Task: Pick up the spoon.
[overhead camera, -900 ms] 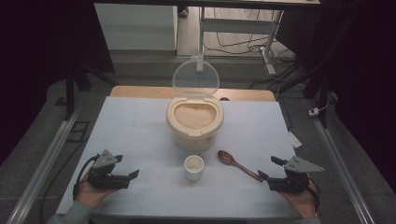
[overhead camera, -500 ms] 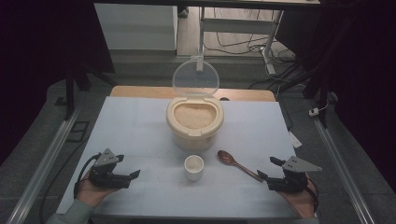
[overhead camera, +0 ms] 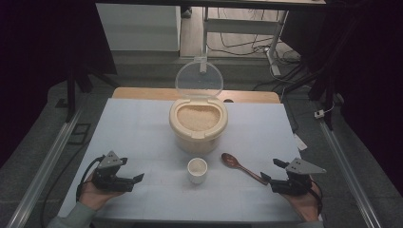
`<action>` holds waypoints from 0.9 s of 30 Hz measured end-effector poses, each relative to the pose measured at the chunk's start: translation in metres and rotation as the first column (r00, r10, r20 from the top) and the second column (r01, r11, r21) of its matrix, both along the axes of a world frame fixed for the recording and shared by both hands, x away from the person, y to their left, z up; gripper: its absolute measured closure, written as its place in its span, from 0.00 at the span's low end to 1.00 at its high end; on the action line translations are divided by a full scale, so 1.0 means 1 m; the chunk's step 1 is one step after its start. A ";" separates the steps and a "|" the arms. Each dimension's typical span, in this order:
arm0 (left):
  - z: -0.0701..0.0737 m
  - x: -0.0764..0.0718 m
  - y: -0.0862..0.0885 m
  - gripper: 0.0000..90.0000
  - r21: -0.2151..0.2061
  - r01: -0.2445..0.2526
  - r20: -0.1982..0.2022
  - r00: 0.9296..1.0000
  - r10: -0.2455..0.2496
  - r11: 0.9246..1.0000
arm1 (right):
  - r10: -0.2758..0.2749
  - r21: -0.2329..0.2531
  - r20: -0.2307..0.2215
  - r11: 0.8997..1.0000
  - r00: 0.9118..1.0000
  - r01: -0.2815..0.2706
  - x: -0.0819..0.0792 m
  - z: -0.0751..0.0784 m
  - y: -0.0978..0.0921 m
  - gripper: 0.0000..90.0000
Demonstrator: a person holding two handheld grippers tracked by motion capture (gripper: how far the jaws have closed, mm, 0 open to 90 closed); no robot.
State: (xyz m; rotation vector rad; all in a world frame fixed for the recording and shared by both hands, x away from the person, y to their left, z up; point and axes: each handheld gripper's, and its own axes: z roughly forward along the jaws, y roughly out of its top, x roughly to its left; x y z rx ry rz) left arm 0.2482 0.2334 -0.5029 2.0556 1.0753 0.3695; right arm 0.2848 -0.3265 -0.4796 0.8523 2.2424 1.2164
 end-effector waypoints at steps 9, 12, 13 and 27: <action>-0.001 0.001 -0.003 0.12 0.007 0.000 -0.008 1.000 0.000 1.000 | 0.018 0.002 -0.004 1.000 1.000 -0.018 0.005 0.005 0.010 0.32; -0.002 0.002 -0.003 0.12 0.007 -0.001 -0.011 1.000 0.001 1.000 | 0.028 -0.021 -0.003 0.999 1.000 -0.028 0.006 0.012 0.013 0.32; -0.002 0.002 -0.003 0.12 0.008 0.000 -0.010 1.000 0.000 1.000 | 0.031 -0.023 -0.005 0.999 0.999 -0.032 0.007 0.015 0.014 0.32; -0.003 0.003 -0.006 0.12 0.014 0.011 -0.018 1.000 -0.010 1.000 | 0.086 -0.164 -0.134 0.980 0.987 -0.108 0.027 0.045 0.042 0.34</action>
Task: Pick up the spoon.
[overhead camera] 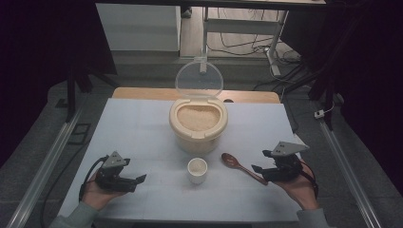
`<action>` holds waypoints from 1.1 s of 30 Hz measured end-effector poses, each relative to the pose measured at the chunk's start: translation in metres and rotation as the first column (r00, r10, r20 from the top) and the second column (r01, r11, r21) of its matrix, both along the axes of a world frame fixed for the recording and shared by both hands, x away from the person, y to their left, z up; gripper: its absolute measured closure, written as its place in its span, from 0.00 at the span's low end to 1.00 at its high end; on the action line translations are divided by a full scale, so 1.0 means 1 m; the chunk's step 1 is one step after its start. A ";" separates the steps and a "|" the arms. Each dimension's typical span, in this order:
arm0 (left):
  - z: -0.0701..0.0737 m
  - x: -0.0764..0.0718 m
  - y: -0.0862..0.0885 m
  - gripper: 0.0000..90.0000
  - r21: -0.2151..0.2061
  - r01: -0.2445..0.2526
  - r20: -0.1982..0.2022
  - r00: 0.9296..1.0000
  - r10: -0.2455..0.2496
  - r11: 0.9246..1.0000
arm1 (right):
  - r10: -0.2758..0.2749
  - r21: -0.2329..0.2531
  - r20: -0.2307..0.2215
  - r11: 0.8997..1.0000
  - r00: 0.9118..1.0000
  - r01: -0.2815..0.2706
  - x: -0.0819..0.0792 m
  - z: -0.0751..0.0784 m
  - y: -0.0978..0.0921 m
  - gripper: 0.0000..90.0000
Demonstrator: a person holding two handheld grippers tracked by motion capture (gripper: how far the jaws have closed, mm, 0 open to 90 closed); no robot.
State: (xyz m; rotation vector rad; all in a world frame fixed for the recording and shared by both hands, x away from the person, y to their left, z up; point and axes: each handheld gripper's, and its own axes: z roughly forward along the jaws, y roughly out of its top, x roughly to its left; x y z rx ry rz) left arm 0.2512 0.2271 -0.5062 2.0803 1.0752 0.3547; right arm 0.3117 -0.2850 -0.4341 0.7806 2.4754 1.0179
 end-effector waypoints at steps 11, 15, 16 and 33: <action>-0.001 0.001 -0.001 0.12 0.005 0.007 -0.003 1.000 -0.007 1.000 | -0.002 -0.170 -0.132 0.985 0.991 -0.021 0.022 -0.006 0.024 0.34; -0.001 0.001 -0.001 0.12 0.006 0.008 -0.003 1.000 -0.008 1.000 | -0.012 -0.224 -0.172 0.974 0.985 -0.027 0.030 -0.015 0.028 0.36; -0.001 0.001 -0.001 0.12 0.006 0.007 -0.003 1.000 -0.007 1.000 | -0.016 -0.234 -0.180 0.972 0.983 -0.028 0.031 -0.018 0.029 0.36; -0.003 0.000 -0.003 0.12 0.018 0.016 -0.006 1.000 -0.015 1.000 | -0.037 -0.309 -0.267 0.950 0.963 -0.050 0.037 -0.039 0.026 0.45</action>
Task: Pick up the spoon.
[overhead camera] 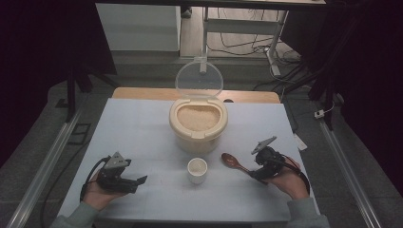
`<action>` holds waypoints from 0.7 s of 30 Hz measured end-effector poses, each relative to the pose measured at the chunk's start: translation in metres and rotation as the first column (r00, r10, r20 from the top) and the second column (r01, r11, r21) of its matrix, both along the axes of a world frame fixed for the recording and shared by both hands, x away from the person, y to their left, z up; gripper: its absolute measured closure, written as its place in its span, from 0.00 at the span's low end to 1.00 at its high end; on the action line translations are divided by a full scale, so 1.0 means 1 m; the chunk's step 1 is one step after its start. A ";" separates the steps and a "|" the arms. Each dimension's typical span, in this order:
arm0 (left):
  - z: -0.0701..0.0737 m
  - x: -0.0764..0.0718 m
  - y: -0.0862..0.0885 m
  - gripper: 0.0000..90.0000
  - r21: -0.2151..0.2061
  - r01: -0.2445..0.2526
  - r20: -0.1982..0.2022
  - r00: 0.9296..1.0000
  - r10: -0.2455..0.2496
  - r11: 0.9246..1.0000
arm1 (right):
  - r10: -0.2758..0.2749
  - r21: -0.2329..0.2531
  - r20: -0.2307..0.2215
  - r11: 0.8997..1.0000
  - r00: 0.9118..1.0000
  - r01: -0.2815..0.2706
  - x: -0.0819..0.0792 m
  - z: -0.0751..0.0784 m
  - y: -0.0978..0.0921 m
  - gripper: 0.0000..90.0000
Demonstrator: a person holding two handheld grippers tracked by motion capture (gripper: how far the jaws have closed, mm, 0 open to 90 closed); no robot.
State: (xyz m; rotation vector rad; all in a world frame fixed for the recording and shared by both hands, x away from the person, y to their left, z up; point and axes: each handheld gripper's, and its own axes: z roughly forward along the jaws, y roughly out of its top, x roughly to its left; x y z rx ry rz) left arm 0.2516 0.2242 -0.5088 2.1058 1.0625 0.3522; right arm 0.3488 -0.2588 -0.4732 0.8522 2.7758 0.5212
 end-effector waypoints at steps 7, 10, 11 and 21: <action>0.000 0.000 0.000 0.12 0.003 0.003 -0.003 1.000 -0.003 1.000 | 0.009 -0.008 -0.026 1.000 1.000 -0.009 0.003 -0.008 0.003 0.49; -0.001 0.000 0.000 0.12 0.004 0.003 -0.004 1.000 -0.003 1.000 | 0.017 -0.013 -0.036 1.000 0.999 -0.017 0.005 -0.011 0.006 0.54; -0.001 0.000 0.000 0.12 0.005 0.002 -0.005 1.000 -0.002 1.000 | 0.017 -0.013 -0.036 1.000 0.999 -0.017 0.005 -0.011 0.006 0.54; -0.001 0.000 0.000 0.12 0.007 0.004 -0.005 1.000 -0.004 1.000 | 0.073 -0.061 -0.063 0.995 0.995 -0.077 0.007 -0.016 0.014 0.72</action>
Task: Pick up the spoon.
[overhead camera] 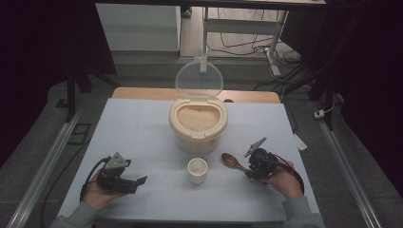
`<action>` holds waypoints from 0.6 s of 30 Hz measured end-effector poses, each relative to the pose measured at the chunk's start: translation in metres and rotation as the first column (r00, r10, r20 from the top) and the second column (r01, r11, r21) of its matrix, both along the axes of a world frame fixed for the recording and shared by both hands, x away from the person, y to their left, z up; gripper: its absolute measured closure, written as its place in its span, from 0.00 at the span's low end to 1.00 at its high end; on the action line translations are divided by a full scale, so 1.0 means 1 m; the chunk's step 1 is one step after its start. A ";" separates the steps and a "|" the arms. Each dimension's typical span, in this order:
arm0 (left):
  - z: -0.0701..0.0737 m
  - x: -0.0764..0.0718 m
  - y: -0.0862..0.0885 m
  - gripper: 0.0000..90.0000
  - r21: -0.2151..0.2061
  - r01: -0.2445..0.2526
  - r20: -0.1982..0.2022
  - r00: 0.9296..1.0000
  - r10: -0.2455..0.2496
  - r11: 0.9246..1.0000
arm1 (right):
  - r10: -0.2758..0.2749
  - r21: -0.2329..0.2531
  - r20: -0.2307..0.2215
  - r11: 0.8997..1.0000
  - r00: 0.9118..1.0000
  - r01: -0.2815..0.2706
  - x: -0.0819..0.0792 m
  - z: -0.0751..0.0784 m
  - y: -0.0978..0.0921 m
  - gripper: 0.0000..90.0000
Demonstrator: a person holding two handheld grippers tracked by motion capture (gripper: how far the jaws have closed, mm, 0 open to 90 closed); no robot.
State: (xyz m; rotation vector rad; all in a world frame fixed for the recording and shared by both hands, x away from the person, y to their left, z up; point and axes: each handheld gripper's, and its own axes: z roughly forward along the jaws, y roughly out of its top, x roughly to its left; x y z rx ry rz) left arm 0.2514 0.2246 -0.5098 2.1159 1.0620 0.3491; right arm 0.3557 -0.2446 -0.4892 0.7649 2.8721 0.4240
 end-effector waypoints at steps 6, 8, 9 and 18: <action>0.000 0.000 0.000 0.12 0.001 0.000 0.000 1.000 0.000 1.000 | 0.036 -0.037 -0.013 0.999 0.999 -0.036 0.002 -0.003 0.007 0.81; 0.000 0.000 0.000 0.12 0.003 0.001 0.000 1.000 -0.001 1.000 | 0.048 -0.045 -0.018 0.998 0.999 -0.049 0.003 -0.003 0.009 0.84; 0.000 0.000 0.000 0.12 0.003 0.001 0.000 1.000 -0.001 1.000 | 0.055 -0.051 -0.018 0.997 0.998 -0.056 0.003 -0.003 0.010 0.86; -0.002 0.000 0.000 0.12 0.010 0.003 -0.003 1.000 -0.003 1.000 | 0.067 -0.059 0.004 0.996 0.998 -0.066 0.000 -0.003 0.012 0.90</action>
